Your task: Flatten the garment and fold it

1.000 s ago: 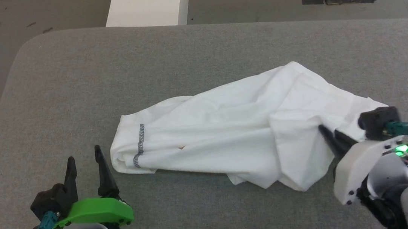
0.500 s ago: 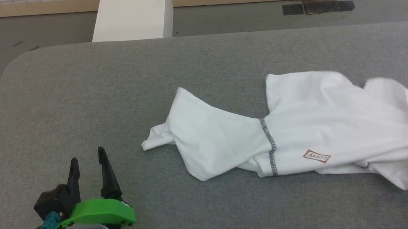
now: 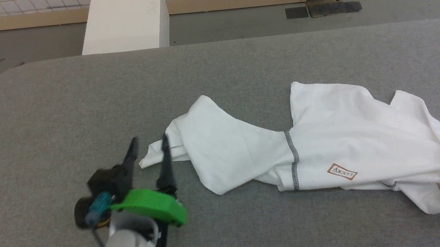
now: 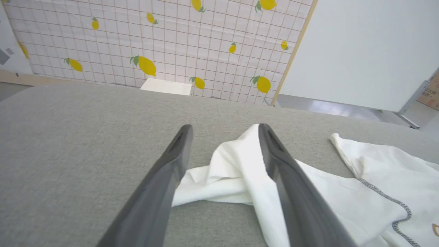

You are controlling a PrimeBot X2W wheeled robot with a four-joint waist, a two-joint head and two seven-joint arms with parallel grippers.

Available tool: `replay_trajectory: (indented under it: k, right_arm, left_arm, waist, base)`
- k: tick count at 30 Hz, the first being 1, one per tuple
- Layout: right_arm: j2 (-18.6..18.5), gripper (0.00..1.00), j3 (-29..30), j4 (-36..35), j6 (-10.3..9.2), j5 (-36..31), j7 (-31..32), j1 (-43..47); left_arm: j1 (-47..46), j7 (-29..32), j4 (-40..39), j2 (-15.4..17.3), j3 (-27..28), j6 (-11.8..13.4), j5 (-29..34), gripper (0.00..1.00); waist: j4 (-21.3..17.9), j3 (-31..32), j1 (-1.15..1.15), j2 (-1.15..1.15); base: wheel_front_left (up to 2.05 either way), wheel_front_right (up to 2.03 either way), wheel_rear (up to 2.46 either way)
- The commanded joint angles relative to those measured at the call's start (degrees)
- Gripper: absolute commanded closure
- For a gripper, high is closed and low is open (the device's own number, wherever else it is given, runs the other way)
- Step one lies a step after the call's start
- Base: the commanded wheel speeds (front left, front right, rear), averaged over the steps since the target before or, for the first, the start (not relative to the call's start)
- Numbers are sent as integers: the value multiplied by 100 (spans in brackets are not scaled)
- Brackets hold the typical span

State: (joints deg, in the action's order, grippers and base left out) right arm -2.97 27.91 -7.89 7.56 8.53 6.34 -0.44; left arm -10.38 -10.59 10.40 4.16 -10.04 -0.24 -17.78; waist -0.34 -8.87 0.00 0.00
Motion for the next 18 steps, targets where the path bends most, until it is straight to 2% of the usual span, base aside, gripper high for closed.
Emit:
replay_trajectory:
  k: [1, 4, 9, 14, 18]
  right_arm:
    - [9, 0, -267, -105, -8, 33, -157, 52]
    - [9, 0, -1019, -320, -8, -20, -487, 169]
    - [9, 0, -1999, -283, -8, -104, -774, 71]
    - [9, 0, -2644, -15, -8, -86, -1058, -195]
    - [9, 0, -2923, 223, -8, 21, -1249, -379]
  left_arm:
    - [-324, 86, -12, -10, -190, -125, 135, 0]
    - [-955, 423, 157, -51, -765, -406, 250, 0]
    - [-2019, 1162, 671, -85, -1630, -666, 231, 0]
    - [-2794, 1866, 1112, -89, -2458, -720, -245, 0]
    - [-3326, 2454, 1445, 136, -3119, -723, -690, 0]
  waist:
    - [-162, -171, 0, 0]
    - [-389, -394, 0, 0]
    - [-868, -790, 0, 0]
    - [-1249, -1107, 0, 0]
    - [-1504, -1300, 0, 0]
  base:
    - [0, 0, 0]
    - [0, 0, 0]
    - [0, 0, 0]
    - [0, 0, 0]
    - [0, 0, 0]
